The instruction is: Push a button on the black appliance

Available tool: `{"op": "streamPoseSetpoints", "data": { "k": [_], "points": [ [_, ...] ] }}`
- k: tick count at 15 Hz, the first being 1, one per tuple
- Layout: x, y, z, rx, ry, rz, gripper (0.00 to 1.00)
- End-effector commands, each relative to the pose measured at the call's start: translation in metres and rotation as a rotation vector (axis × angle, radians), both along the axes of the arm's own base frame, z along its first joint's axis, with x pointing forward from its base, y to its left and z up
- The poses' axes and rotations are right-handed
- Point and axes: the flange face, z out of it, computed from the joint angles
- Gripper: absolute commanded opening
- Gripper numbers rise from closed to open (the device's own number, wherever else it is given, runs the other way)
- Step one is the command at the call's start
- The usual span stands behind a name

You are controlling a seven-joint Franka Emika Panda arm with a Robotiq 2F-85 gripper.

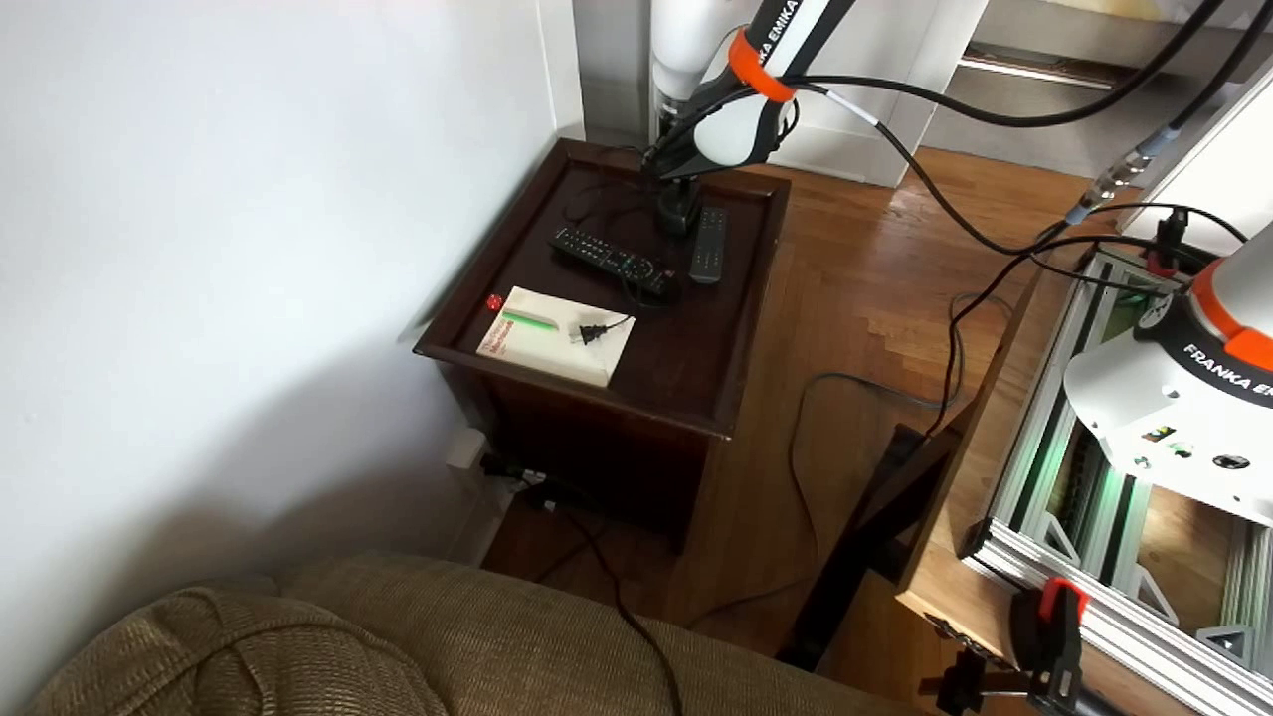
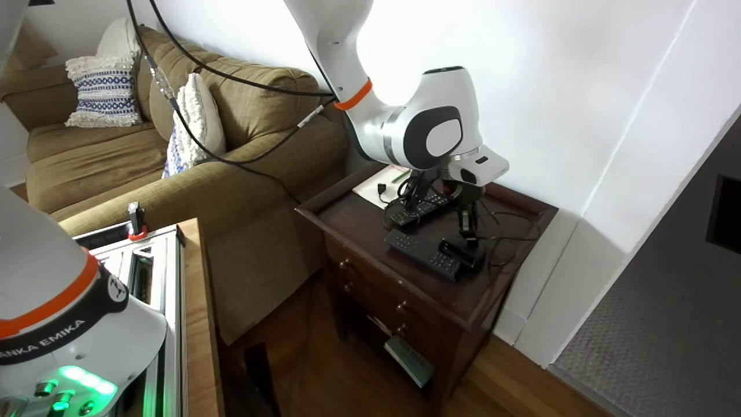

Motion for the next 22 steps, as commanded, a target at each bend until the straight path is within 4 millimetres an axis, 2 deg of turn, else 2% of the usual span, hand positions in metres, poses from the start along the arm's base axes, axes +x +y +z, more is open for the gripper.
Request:
{"op": "streamPoseSetpoints", "data": {
  "k": [1,3,8,11,16,17,18,22],
  "points": [
    [-0.018,-0.008,-0.044,-0.036,0.043,-0.018,0.0],
    [-0.014,-0.006,-0.038,-0.029,0.037,-0.022,0.0],
    [-0.001,-0.004,0.006,0.013,0.001,-0.04,0.0],
    [-0.001,-0.006,0.024,0.042,-0.003,-0.053,0.0],
    [-0.003,0.009,0.076,0.159,-0.042,0.031,0.0],
    [-0.004,0.012,0.086,0.177,-0.043,0.048,0.26],
    [-0.006,0.015,0.096,0.193,-0.044,0.068,0.27],
    [-0.023,0.02,0.132,0.259,0.06,0.182,0.56]
  ]
}}
